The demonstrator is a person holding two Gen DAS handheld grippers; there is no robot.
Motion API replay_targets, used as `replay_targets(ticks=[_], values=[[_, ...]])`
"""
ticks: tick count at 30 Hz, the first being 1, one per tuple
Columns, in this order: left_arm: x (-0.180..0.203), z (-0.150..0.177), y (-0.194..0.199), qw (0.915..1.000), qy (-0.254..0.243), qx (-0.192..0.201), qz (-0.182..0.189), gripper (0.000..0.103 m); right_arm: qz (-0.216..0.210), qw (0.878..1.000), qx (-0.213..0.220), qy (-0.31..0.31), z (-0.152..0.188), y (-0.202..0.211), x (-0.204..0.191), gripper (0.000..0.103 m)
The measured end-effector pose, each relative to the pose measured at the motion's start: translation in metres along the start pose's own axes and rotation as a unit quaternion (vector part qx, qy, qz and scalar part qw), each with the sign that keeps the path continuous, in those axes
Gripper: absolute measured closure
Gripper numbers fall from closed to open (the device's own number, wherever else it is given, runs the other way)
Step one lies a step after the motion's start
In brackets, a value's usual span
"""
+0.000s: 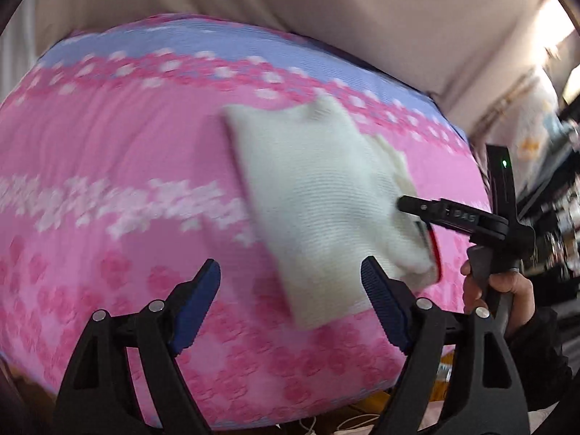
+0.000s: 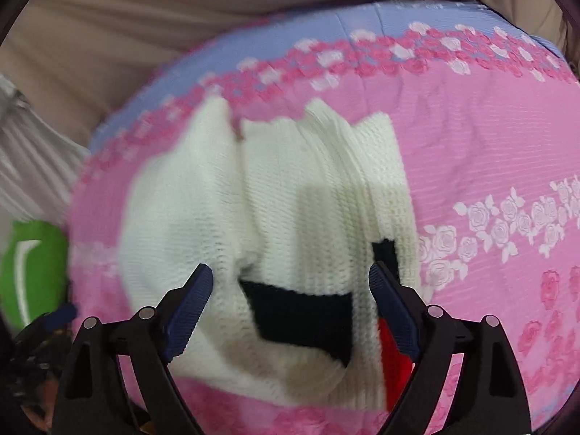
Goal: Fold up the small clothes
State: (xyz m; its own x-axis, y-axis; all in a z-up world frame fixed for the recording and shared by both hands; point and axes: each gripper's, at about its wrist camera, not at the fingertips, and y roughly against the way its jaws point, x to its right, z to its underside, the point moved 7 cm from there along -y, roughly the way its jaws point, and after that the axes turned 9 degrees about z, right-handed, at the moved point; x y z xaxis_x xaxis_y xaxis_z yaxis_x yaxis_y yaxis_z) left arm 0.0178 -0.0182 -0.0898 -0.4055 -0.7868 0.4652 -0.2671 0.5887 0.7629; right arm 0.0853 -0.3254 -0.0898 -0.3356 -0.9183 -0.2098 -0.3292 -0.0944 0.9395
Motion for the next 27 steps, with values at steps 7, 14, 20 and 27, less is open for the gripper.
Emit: replay_targets(ticks=[7, 14, 20, 27], values=[[-0.013, 0.003, 0.012, 0.9993, 0.033, 0.016, 0.003, 0.025, -0.142, 0.986, -0.048, -0.066, -0.008, -0.018, -0.017, 0.015], [-0.002, 0.000, 0.007, 0.9999, 0.012, 0.010, 0.006, 0.025, -0.118, 0.991, -0.070, 0.009, -0.023, -0.032, -0.053, 0.080], [0.035, -0.008, -0.004, 0.9976, -0.051, -0.010, 0.046, 0.024, -0.163, 0.983, 0.050, -0.064, -0.037, 0.071, -0.014, 0.084], [0.093, 0.025, -0.073, 0.9787, -0.138, -0.133, 0.074, 0.022, -0.104, 0.979, -0.028, -0.175, 0.015, -0.012, 0.091, 0.076]])
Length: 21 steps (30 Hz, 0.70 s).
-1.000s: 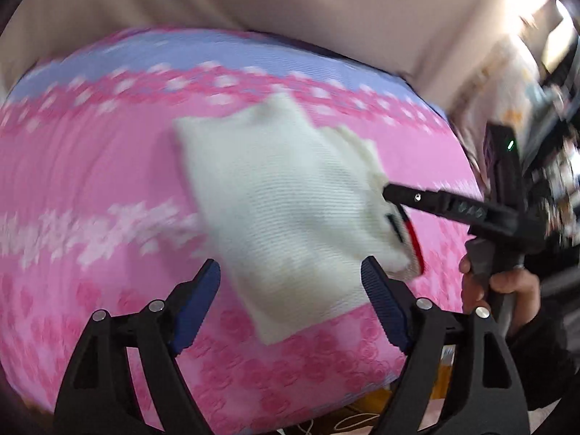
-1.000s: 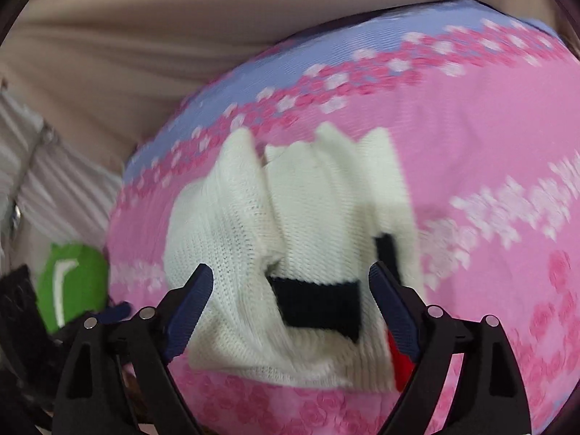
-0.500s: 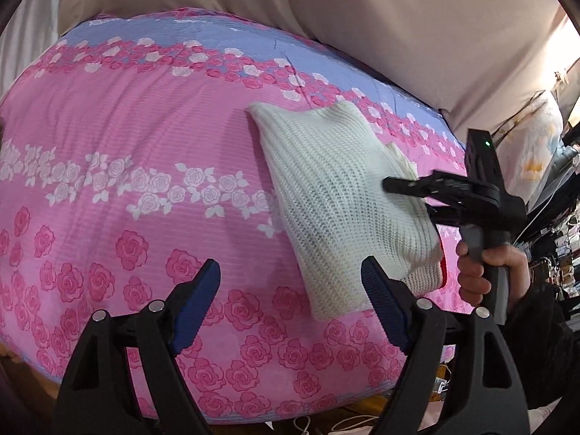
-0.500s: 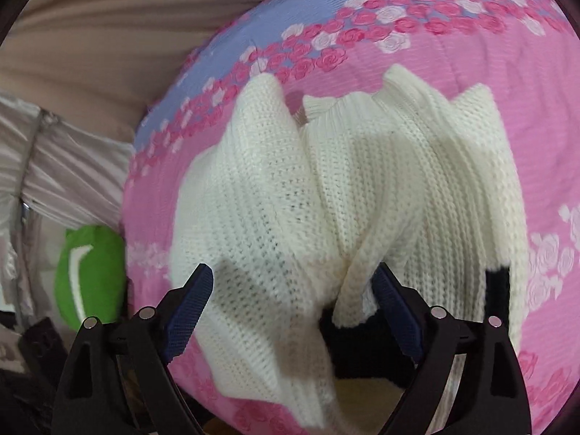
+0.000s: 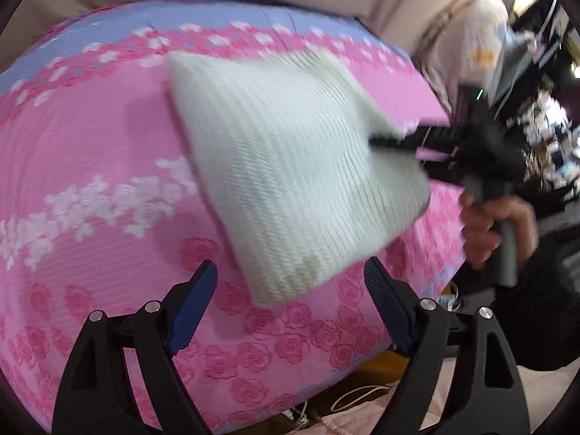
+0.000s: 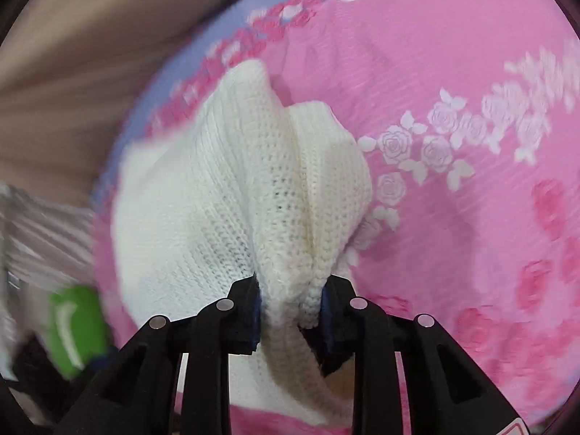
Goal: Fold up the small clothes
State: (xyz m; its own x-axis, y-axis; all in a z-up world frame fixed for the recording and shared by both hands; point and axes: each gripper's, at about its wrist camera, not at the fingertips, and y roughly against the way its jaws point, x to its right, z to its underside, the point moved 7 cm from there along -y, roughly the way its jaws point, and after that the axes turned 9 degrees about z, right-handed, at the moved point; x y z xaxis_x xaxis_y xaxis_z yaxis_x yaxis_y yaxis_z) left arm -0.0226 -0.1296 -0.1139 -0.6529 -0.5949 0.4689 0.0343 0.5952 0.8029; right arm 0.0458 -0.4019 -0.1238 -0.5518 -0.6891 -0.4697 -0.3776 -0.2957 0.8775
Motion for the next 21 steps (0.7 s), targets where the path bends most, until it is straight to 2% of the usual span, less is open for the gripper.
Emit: replay_targets(ticks=[1, 2, 3, 5, 8, 10, 11, 12, 13, 14, 16, 17, 19, 21], values=[[0.005, 0.000, -0.008, 1.0000, -0.007, -0.007, -0.002, 0.022, -0.021, 1.000, 0.009, -0.011, -0.002, 0.010, -0.003, 0.072], [0.007, 0.001, -0.013, 0.9999, -0.009, -0.011, -0.004, 0.022, -0.022, 0.999, 0.023, -0.008, -0.003, 0.020, -0.006, 0.069], [0.009, 0.002, -0.021, 0.9998, -0.009, -0.014, -0.011, 0.022, -0.012, 0.999, 0.040, 0.006, -0.003, 0.032, -0.010, 0.063], [0.008, 0.004, -0.032, 0.9995, 0.002, -0.022, -0.022, 0.022, 0.015, 0.997, 0.056, 0.042, 0.003, 0.047, -0.012, 0.059], [-0.004, 0.011, -0.047, 0.9973, 0.053, -0.027, -0.042, 0.024, 0.046, 0.994, 0.059, 0.078, 0.027, 0.055, -0.002, 0.052], [-0.016, 0.015, -0.055, 0.9940, 0.098, -0.027, -0.040, 0.044, 0.045, 0.994, 0.046, 0.086, 0.039, 0.049, 0.010, 0.052], [-0.021, 0.017, -0.056, 0.9924, 0.114, -0.028, -0.039, 0.052, 0.032, 0.995, 0.032, 0.091, 0.049, 0.039, 0.011, 0.069], [-0.028, 0.019, -0.056, 0.9894, 0.137, -0.027, -0.041, 0.066, 0.029, 0.995, 0.021, 0.098, 0.055, 0.032, 0.012, 0.088], [-0.031, 0.018, -0.054, 0.9877, 0.151, -0.023, -0.034, 0.070, 0.036, 0.994, 0.009, 0.101, 0.062, 0.025, 0.013, 0.093], [-0.032, 0.018, -0.050, 0.9868, 0.159, -0.018, -0.028, 0.071, 0.026, 0.996, 0.012, 0.090, 0.065, 0.029, 0.012, 0.093], [-0.034, 0.019, -0.046, 0.9874, 0.155, -0.017, -0.027, 0.072, -0.026, 0.997, 0.033, 0.061, 0.069, 0.052, 0.007, 0.094], [-0.035, 0.021, -0.047, 0.9884, 0.147, -0.022, -0.031, 0.072, -0.031, 0.997, 0.041, 0.056, 0.073, 0.062, 0.008, 0.094], [-0.037, 0.026, -0.057, 0.9887, 0.140, -0.038, -0.038, 0.069, 0.011, 0.998, 0.028, 0.063, 0.083, 0.047, 0.026, 0.094], [-0.036, 0.026, -0.059, 0.9889, 0.136, -0.041, -0.042, 0.067, 0.060, 0.996, -0.012, 0.058, 0.091, 0.011, 0.051, 0.091]])
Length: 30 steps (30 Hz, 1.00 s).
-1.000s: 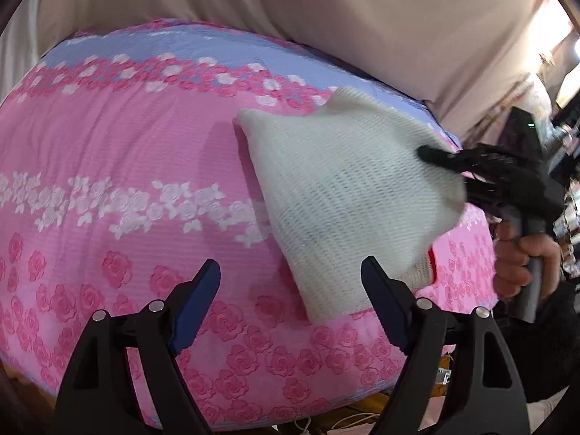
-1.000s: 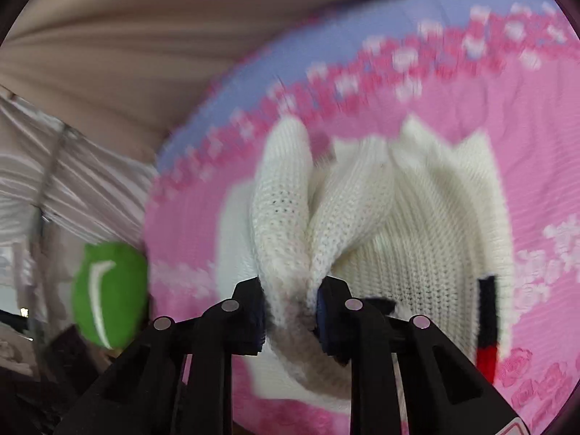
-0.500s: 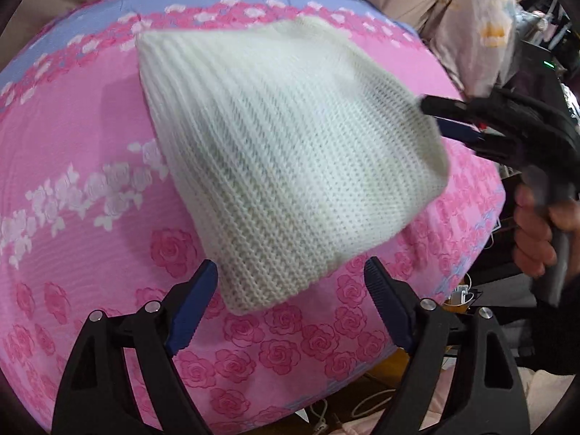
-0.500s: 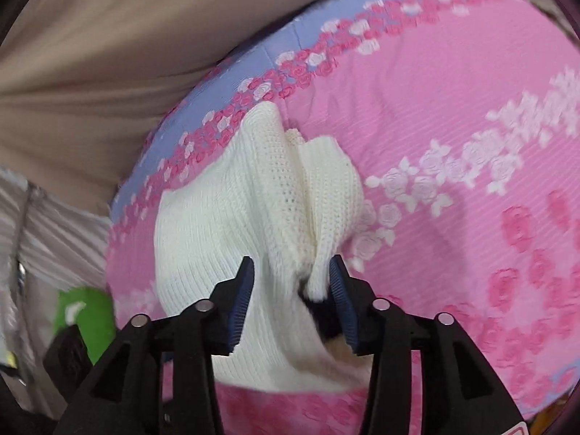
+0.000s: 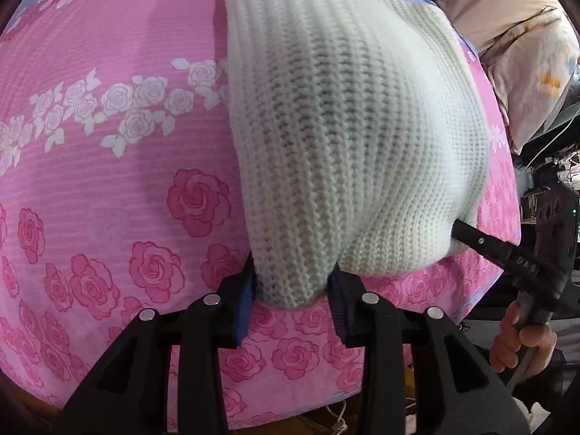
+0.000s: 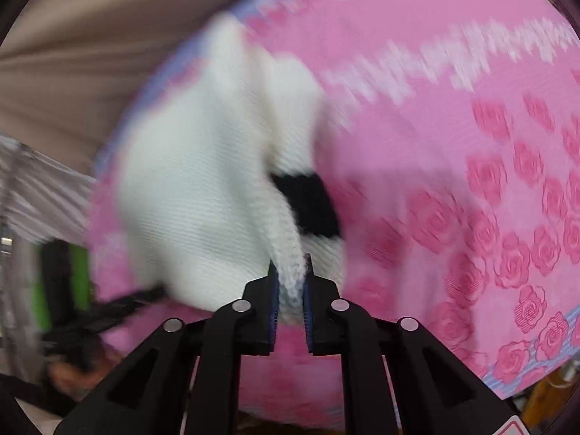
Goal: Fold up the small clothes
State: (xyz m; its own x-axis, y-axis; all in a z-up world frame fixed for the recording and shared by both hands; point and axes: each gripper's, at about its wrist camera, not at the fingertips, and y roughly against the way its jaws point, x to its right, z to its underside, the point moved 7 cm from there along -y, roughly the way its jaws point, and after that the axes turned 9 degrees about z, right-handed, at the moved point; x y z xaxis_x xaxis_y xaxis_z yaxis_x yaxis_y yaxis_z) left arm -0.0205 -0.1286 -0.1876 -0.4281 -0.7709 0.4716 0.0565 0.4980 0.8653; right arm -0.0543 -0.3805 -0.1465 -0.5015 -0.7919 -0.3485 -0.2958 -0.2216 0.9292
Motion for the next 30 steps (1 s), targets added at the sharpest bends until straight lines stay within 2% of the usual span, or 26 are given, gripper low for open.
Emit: replay_targets(ticks=[2, 3, 5, 6, 7, 8, 10, 12, 14, 15, 16, 17, 18, 21, 22, 23, 25, 26, 30], values=[[0.004, 0.000, 0.011, 0.9999, -0.007, 0.009, -0.006, 0.064, -0.037, 0.998, -0.002, -0.055, -0.001, 0.005, 0.010, 0.087], [0.007, 0.000, 0.018, 0.9997, -0.013, 0.018, -0.005, 0.062, -0.040, 0.997, 0.001, -0.065, -0.003, 0.015, 0.010, 0.079], [0.014, -0.001, 0.036, 0.9986, -0.029, 0.043, -0.004, 0.056, -0.010, 0.998, 0.026, -0.050, -0.012, 0.041, 0.009, 0.066], [0.019, -0.003, 0.048, 0.9974, -0.037, 0.061, 0.000, 0.049, -0.003, 0.998, 0.049, -0.036, -0.022, 0.056, 0.006, 0.061], [0.024, -0.007, 0.058, 0.9962, -0.037, 0.079, 0.008, 0.043, -0.003, 0.997, 0.070, -0.026, -0.031, 0.068, 0.001, 0.056], [0.029, -0.012, 0.066, 0.9947, -0.034, 0.096, 0.017, 0.040, -0.009, 0.996, 0.087, -0.017, -0.044, 0.078, -0.005, 0.046], [0.035, -0.029, 0.081, 0.9902, -0.029, 0.133, 0.030, 0.028, -0.026, 0.994, 0.105, -0.001, -0.072, 0.084, -0.020, 0.039], [0.036, -0.053, 0.081, 0.9869, -0.021, 0.158, 0.023, 0.025, -0.003, 0.994, 0.106, 0.023, -0.108, 0.067, -0.037, 0.034], [0.031, -0.075, 0.073, 0.9865, -0.004, 0.163, 0.016, 0.026, 0.020, 0.995, 0.088, 0.048, -0.134, 0.037, -0.053, 0.034], [0.027, -0.086, 0.068, 0.9860, 0.012, 0.165, 0.014, 0.027, 0.016, 0.996, 0.072, 0.057, -0.142, 0.019, -0.060, 0.035], [0.020, -0.092, 0.067, 0.9856, 0.024, 0.167, 0.009, 0.028, 0.008, 0.997, 0.058, 0.055, -0.145, 0.006, -0.066, 0.041], [0.016, -0.099, 0.064, 0.9855, 0.029, 0.167, 0.006, 0.028, -0.014, 0.998, 0.045, 0.052, -0.147, -0.005, -0.071, 0.081], [0.016, -0.102, 0.061, 0.9860, 0.029, 0.164, 0.001, 0.028, -0.043, 0.997, 0.048, 0.048, -0.151, -0.005, -0.076, 0.089], [0.008, -0.106, 0.042, 0.9898, 0.012, 0.138, -0.035, 0.027, -0.111, 0.985, 0.128, 0.033, -0.160, 0.041, -0.082, 0.090], [0.005, -0.105, 0.032, 0.9911, 0.007, 0.127, -0.040, 0.026, -0.104, 0.984, 0.140, 0.031, -0.160, 0.044, -0.077, 0.090], [0.004, -0.103, 0.020, 0.9928, 0.002, 0.114, -0.038, 0.026, -0.074, 0.989, 0.124, 0.025, -0.158, 0.028, -0.064, 0.090], [0.005, -0.101, 0.009, 0.9936, -0.004, 0.105, -0.040, 0.025, -0.014, 0.998, 0.053, 0.014, -0.149, -0.021, -0.037, 0.090], [0.006, -0.101, 0.009, 0.9930, -0.008, 0.108, -0.047, 0.025, -0.027, 0.998, 0.054, -0.002, -0.146, -0.026, -0.031, 0.090], [0.007, -0.104, 0.011, 0.9919, -0.023, 0.110, -0.060, 0.025, -0.053, 0.994, 0.090, -0.026, -0.145, 0.014, -0.037, 0.082]])
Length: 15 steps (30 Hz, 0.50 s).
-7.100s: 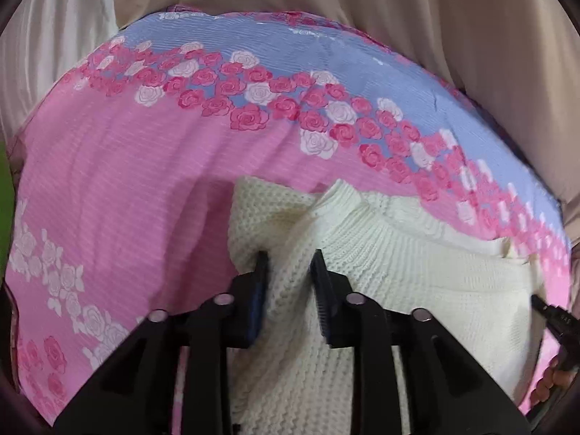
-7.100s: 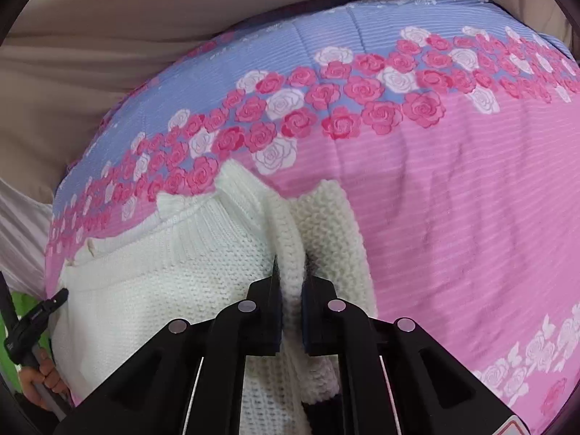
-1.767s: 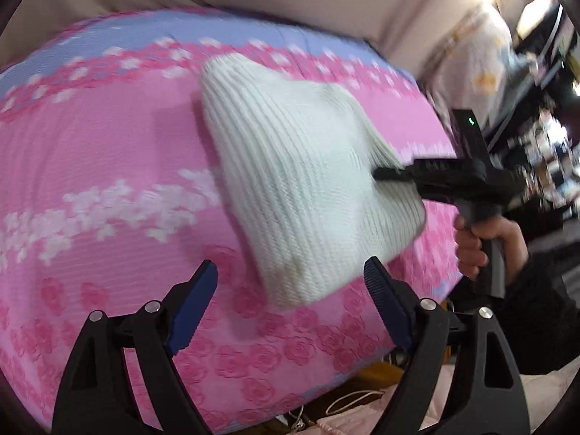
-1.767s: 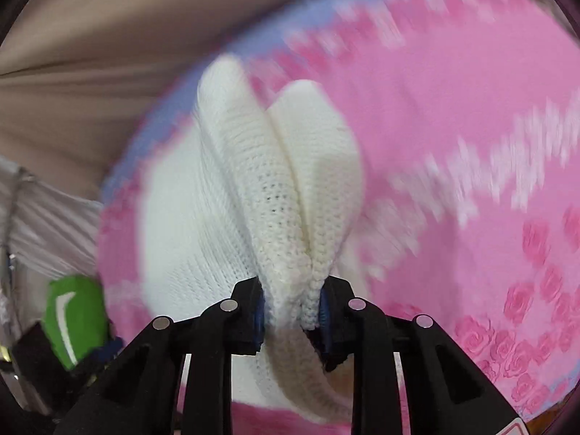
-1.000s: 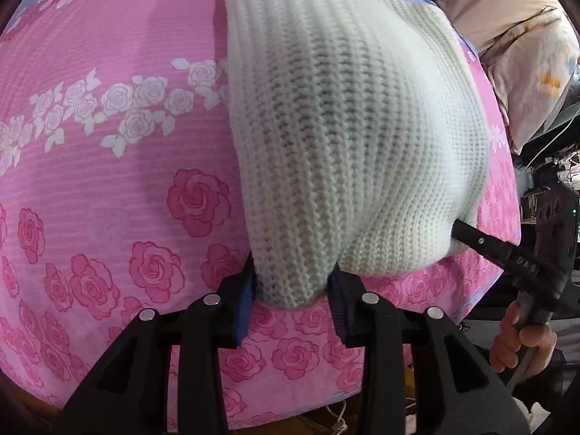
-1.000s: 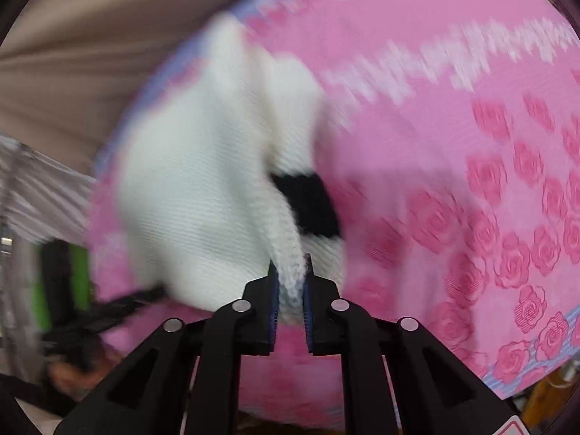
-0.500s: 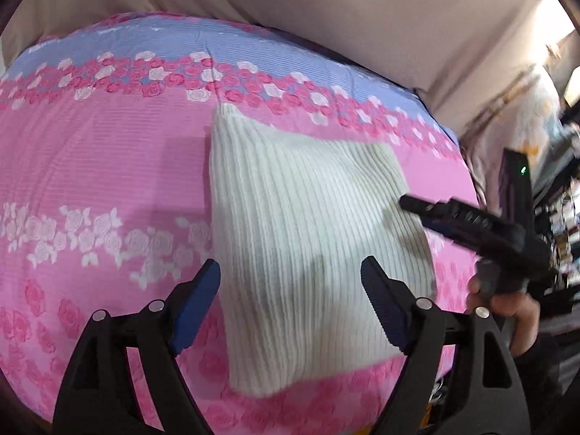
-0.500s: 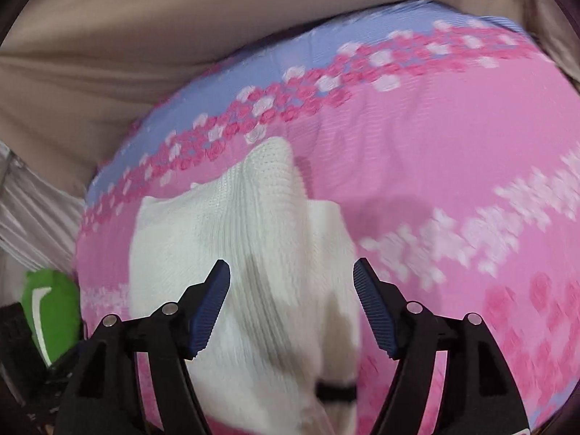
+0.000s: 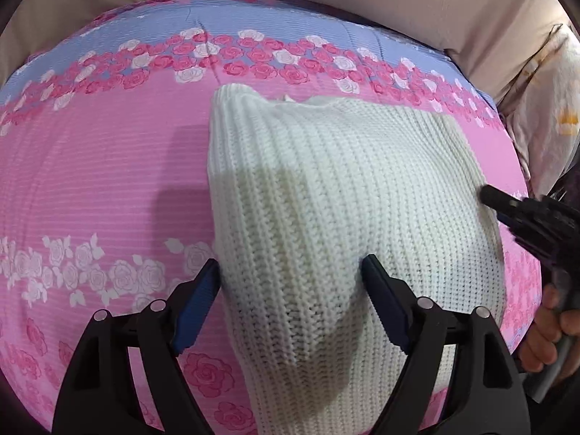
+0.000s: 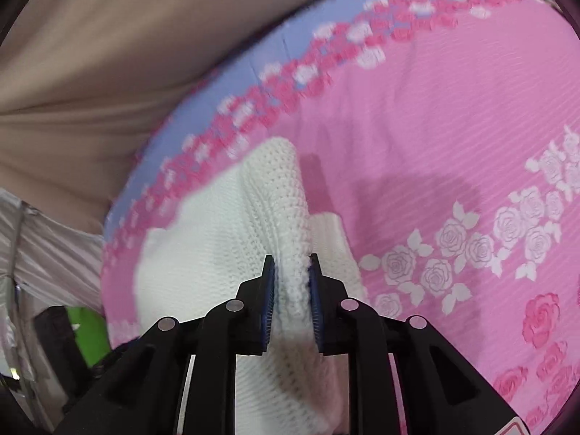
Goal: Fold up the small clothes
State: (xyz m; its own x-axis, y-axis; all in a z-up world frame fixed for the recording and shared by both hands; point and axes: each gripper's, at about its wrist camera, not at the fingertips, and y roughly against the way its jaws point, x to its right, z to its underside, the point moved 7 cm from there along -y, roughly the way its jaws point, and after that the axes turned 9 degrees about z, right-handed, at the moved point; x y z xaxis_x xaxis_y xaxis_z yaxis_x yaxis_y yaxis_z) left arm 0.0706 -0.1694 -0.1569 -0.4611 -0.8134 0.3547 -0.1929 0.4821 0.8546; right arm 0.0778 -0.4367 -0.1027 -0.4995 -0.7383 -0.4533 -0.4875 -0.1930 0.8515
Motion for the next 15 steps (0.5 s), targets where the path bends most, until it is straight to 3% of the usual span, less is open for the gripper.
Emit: replay_targets(ticks=[6, 9, 10, 13, 15], values=[[-0.005, 0.002, -0.001, 0.9999, 0.008, 0.008, -0.007, 0.022, 0.043, 0.997, 0.031, 0.051, 0.049, 0.042, -0.008, 0.082], [-0.005, 0.006, -0.002, 0.9999, 0.002, 0.012, -0.007, 0.020, 0.134, 0.984, 0.013, 0.113, 0.069, 0.009, 0.007, 0.082], [-0.006, 0.006, -0.002, 0.9998, -0.001, 0.015, -0.010, 0.020, 0.147, 0.982, 0.017, 0.120, 0.068, 0.001, 0.013, 0.082], [-0.009, 0.005, 0.003, 0.9995, -0.009, 0.023, -0.020, 0.020, 0.118, 0.990, 0.010, 0.077, 0.053, 0.016, 0.019, 0.082], [-0.015, 0.006, 0.005, 0.9995, -0.001, 0.025, -0.017, 0.020, 0.119, 0.988, 0.032, 0.093, 0.050, 0.040, 0.009, 0.082]])
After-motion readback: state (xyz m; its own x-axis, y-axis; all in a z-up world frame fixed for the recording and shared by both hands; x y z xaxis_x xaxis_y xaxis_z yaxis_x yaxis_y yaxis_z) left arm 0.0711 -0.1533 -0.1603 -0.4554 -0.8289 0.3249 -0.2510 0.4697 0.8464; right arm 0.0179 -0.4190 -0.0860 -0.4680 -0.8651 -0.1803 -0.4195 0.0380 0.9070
